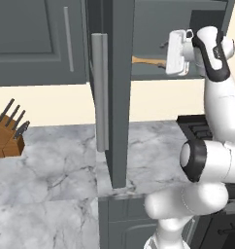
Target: Organize the utensils by type. Pick up the wooden spoons from the counter and place them in the open cabinet. Then pick up the metallic utensils from the counter and place them in the open drawer.
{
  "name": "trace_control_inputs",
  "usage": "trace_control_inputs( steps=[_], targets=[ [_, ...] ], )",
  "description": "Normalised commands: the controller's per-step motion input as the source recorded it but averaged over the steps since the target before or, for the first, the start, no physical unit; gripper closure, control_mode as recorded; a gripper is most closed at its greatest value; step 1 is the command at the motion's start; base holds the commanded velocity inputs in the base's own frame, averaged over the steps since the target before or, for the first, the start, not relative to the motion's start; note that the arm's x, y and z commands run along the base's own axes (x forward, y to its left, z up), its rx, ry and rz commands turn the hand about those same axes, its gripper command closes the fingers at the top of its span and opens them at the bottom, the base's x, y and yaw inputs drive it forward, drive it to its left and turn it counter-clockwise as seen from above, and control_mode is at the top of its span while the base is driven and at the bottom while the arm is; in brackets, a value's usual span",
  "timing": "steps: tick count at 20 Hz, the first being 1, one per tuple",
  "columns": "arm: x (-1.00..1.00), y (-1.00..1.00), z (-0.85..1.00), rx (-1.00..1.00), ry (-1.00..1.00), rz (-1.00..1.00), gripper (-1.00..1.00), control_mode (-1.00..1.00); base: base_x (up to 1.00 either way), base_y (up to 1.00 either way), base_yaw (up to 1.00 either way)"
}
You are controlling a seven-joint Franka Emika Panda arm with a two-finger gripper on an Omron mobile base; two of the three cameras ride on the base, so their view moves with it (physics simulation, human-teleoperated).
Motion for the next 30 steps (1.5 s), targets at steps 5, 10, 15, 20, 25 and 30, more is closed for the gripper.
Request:
trace_control_inputs(
  steps=[5,10,15,20,25,30],
  targets=[
    [-0.86,-0.06,0.00,0.00,-0.03,-0.15,-1.00,-1.00,0.00,0.00,0.00],
    [-0.81,-0.12,0.00,0.00,0.10,-0.22,-1.00,-1.00,0.00,0.00,0.00],
    [-0.72,-0.15,0.02,0.14,0.33,-0.51,-1.00,-1.00,0.00,0.00,0.00],
    [-0.66,-0.21,0.00,0.14,0.44,-0.57,-1.00,-1.00,0.00,0.00,0.00],
    [-0.63,-0.34,-0.12,0.21,0.36,-0.50,-1.00,-1.00,0.00,0.00,0.00],
    [-0.70,-0.31,-0.37,0.21,0.01,-0.38,-1.00,-1.00,0.00,0.00,0.00]
  ],
)
